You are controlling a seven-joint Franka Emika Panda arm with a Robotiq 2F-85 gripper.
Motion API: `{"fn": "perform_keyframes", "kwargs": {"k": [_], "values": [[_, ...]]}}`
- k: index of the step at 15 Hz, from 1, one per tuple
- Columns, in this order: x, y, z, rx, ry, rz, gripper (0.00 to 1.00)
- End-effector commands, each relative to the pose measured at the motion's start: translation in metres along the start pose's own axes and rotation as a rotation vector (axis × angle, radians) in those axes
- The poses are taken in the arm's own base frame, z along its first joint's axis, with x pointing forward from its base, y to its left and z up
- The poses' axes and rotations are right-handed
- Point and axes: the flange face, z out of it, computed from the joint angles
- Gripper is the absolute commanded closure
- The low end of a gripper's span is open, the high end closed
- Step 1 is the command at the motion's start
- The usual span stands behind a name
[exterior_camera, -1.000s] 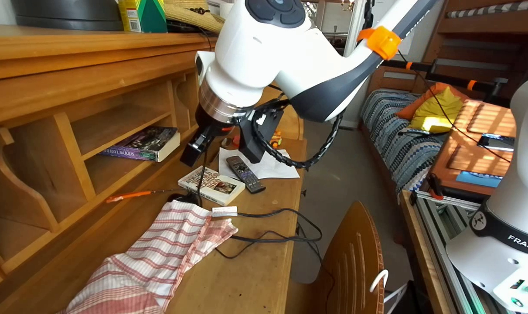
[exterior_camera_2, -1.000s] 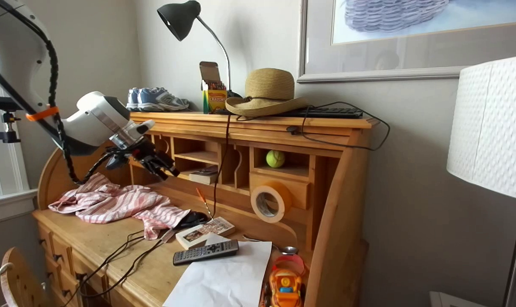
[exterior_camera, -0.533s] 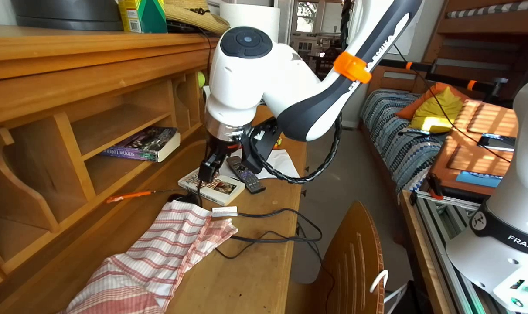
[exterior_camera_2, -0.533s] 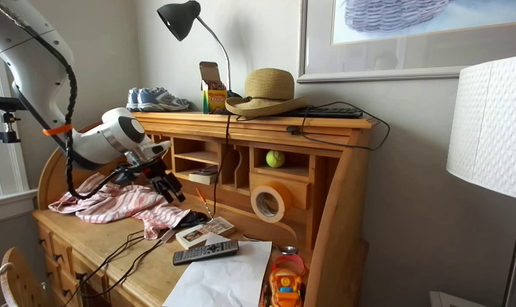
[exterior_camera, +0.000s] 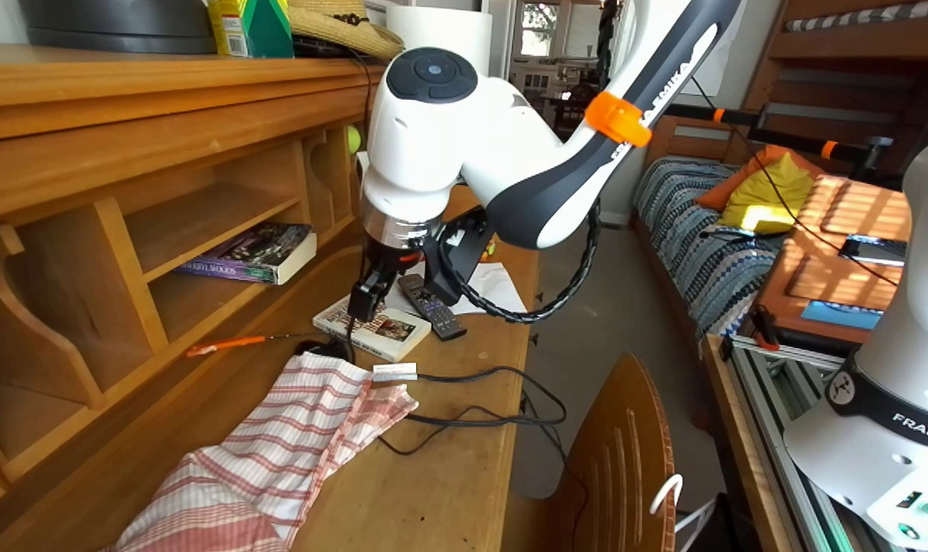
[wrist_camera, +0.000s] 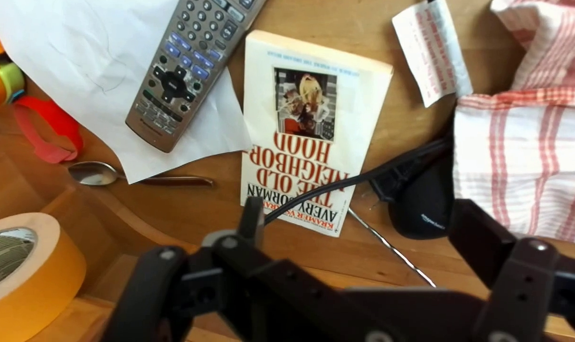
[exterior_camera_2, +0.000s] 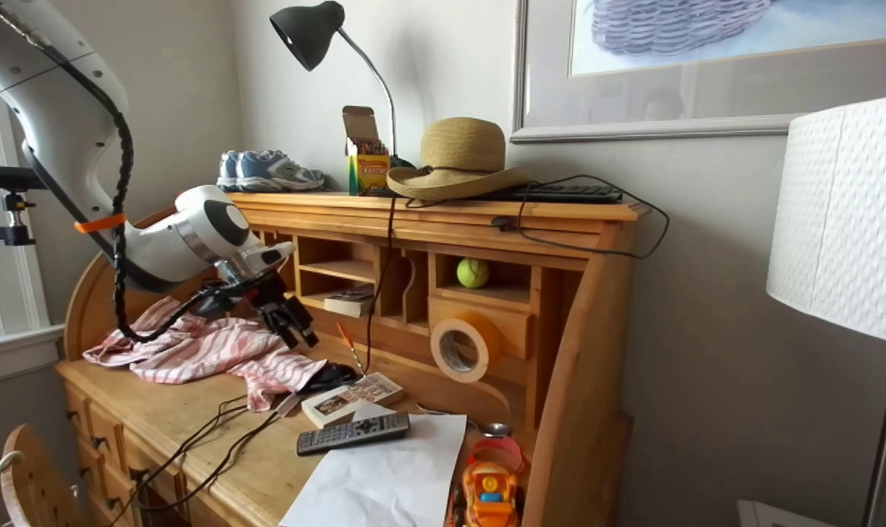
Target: Move the blue book to the right side of the shelf.
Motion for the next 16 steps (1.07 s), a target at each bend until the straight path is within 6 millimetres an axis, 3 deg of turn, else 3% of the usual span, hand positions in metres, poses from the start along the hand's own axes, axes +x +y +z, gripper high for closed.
{"fn": "perform_keyframes", "kwargs": {"k": [1,4,7,16], "values": [[0.016,-0.023,-0.015,-0.026,0.123,-0.018,0.00],[0.030,-0.053,-0.033,-0.047,0.237,-0.060,0.00],[0.039,-0.079,-0.036,-0.068,0.318,-0.110,0.00],[0.056,-0.095,-0.014,-0.224,0.417,-0.268,0.00]]}}
